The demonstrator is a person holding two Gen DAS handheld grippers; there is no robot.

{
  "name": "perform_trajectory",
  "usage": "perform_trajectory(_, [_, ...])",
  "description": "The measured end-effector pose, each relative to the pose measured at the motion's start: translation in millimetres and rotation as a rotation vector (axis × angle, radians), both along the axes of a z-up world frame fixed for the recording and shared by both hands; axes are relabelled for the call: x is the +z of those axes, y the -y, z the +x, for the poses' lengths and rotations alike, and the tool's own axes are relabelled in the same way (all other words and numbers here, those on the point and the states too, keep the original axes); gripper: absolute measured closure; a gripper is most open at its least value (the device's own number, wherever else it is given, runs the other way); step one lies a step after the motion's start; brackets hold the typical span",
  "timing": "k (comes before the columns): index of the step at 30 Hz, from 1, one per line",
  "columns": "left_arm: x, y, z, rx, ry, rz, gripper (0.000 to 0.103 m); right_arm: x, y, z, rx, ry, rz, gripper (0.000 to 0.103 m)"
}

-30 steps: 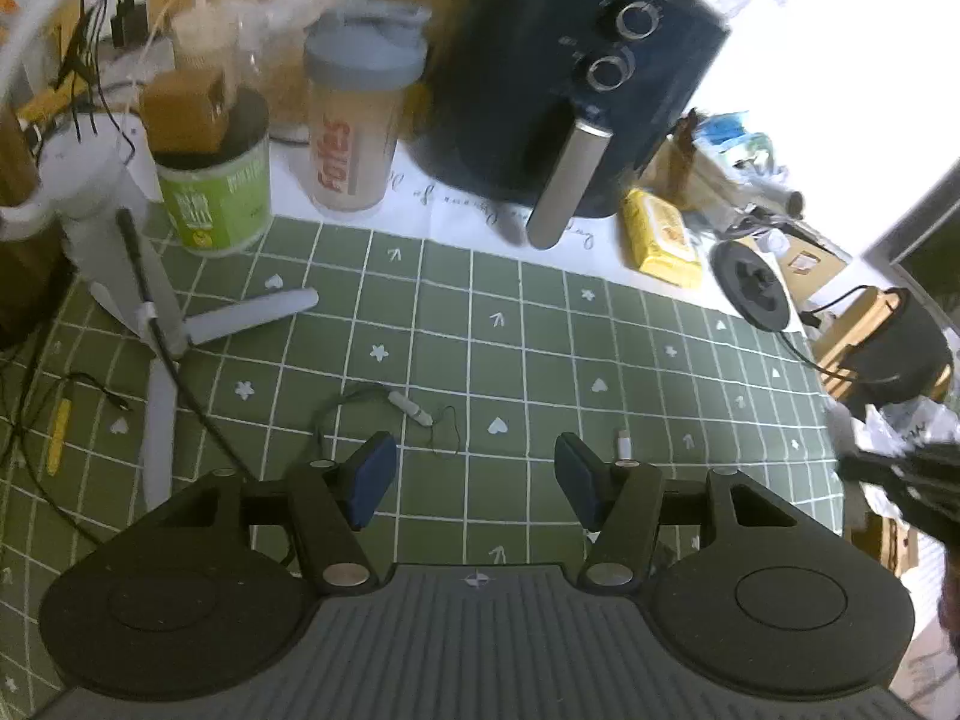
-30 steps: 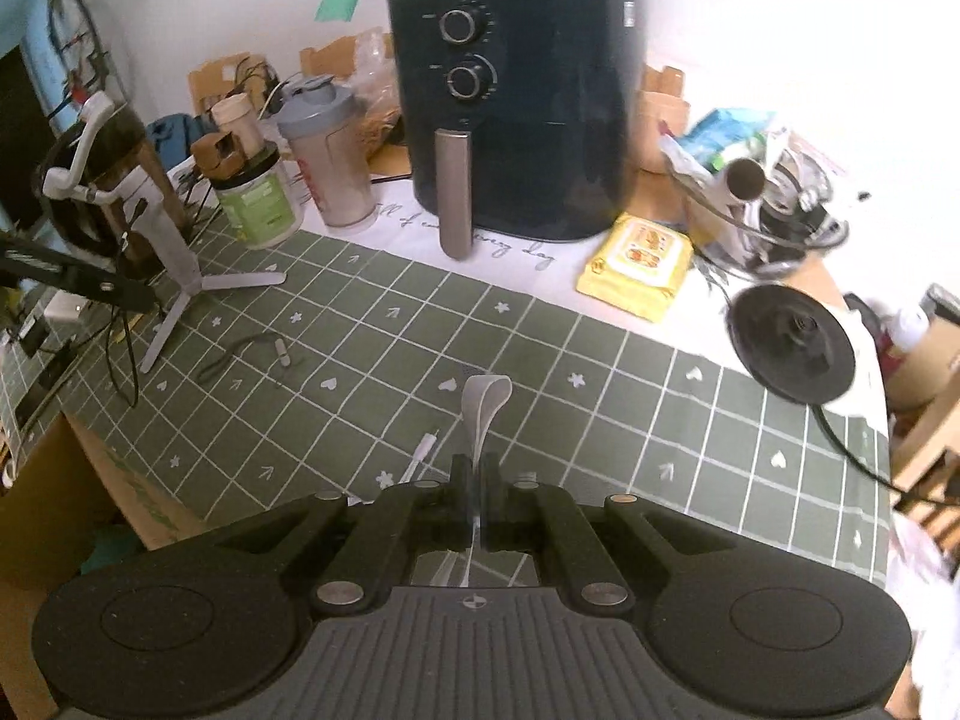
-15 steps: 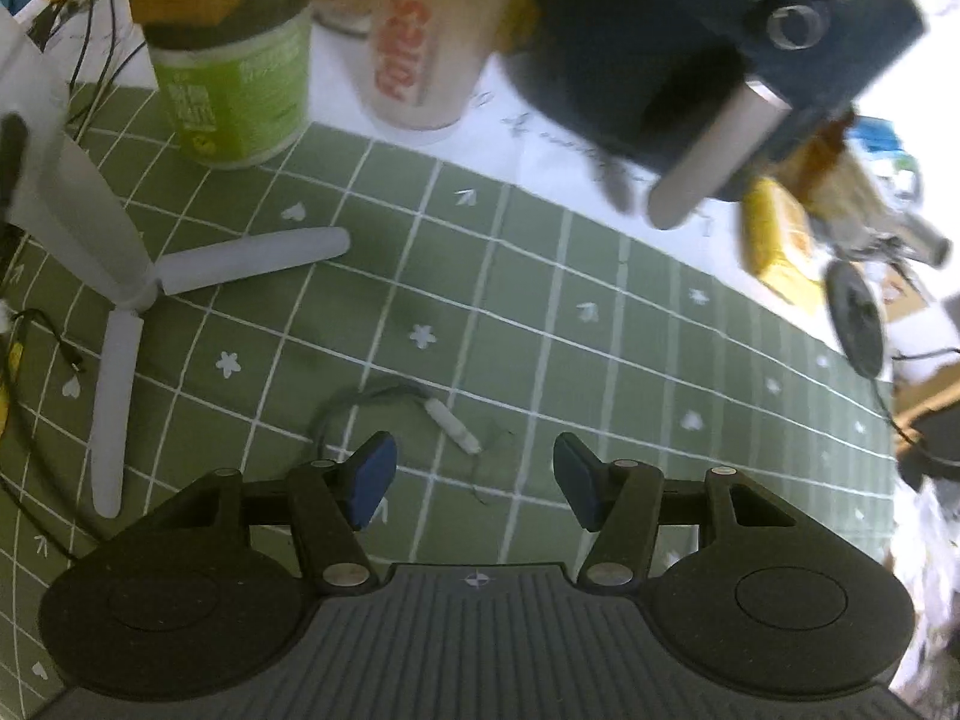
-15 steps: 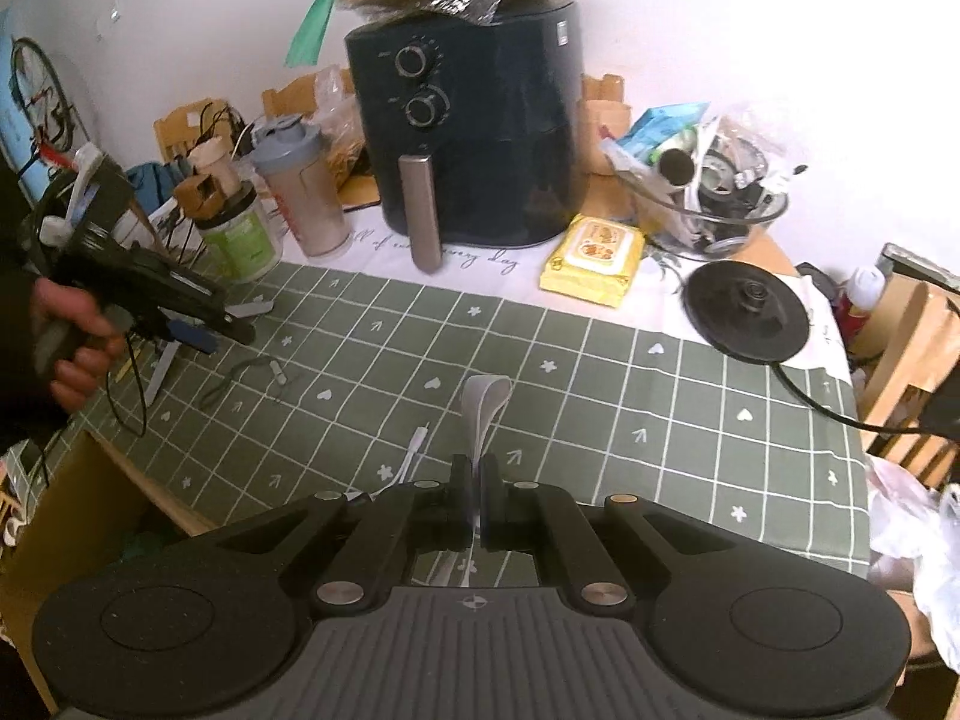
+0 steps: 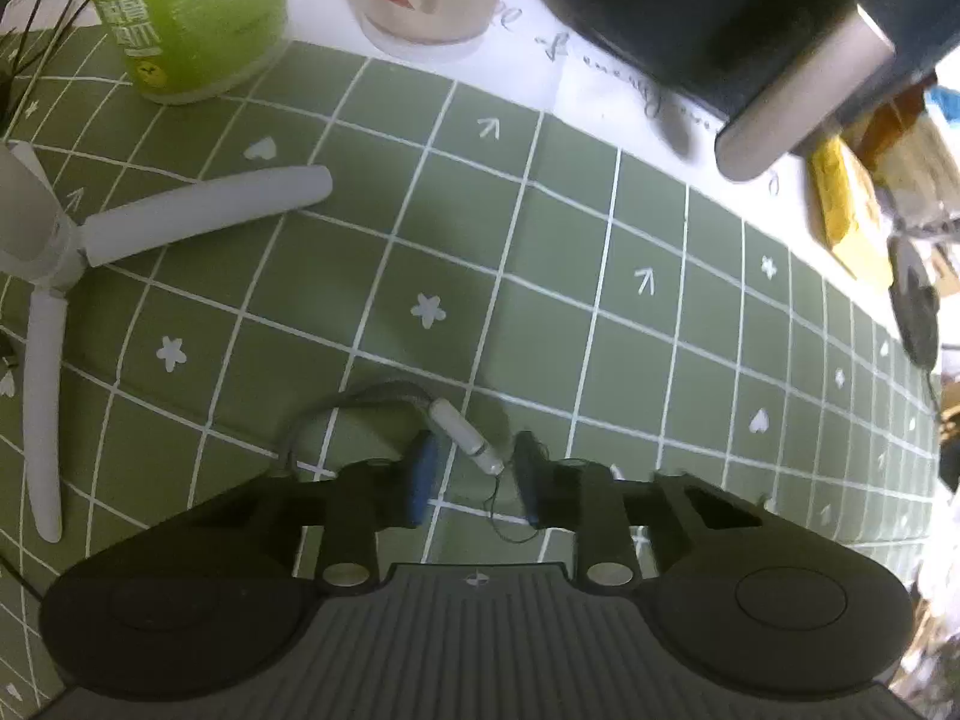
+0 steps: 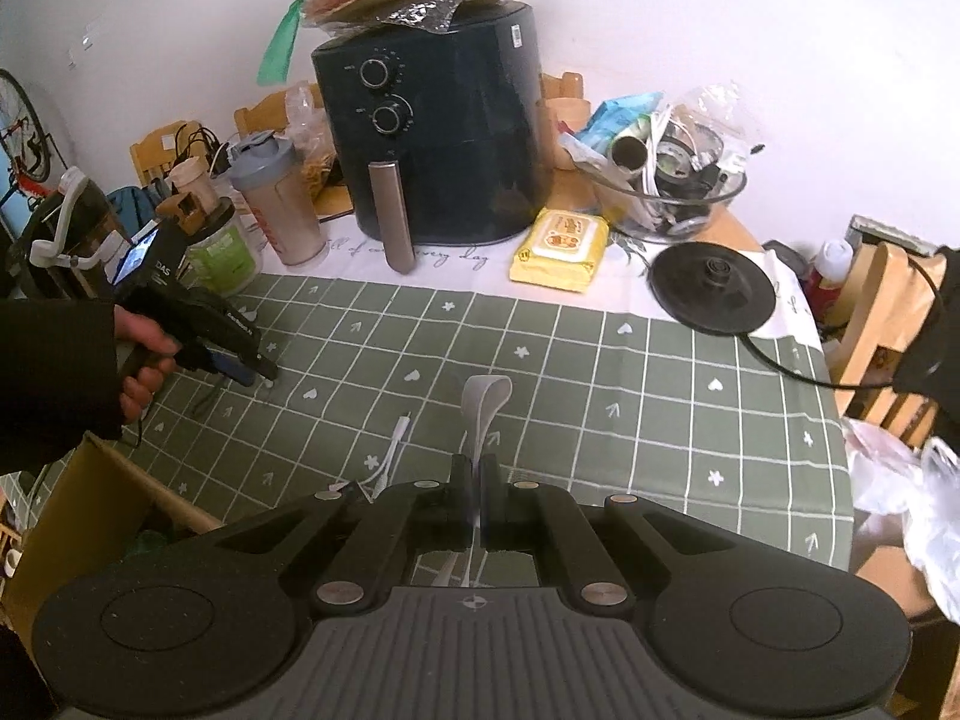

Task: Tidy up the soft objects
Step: 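Grasp the black cable with white plug using the left gripper while the right gripper holds the white cable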

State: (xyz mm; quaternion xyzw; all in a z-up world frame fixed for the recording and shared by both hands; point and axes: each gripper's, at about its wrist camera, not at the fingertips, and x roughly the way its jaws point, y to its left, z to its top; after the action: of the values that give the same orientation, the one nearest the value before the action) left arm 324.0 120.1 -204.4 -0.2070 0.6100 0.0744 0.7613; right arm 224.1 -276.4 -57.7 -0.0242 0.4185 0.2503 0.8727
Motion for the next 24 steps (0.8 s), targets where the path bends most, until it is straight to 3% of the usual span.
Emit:
perform_trajectory(5, [-1,-2,-1,0.006,0.0,0.016,0.094,-2,4,-6,-0.026,-0.007,0.014,0.099])
perform_trajectory(10, [1,-3,-2,-0.012,0.007,0.024,0.096,-2,6,-9,-0.032,-0.01,0.023,0.099])
perform_trajectory(12, [5,2,-4,-0.031,0.021,0.032,0.103,-1,7,-10,-0.034,-0.011,0.028,0.099])
perform_trajectory(24, [40,14,-16,-0.148,0.167,0.041,0.101,-1,4,-15,-0.02,-0.013,0.059,0.099])
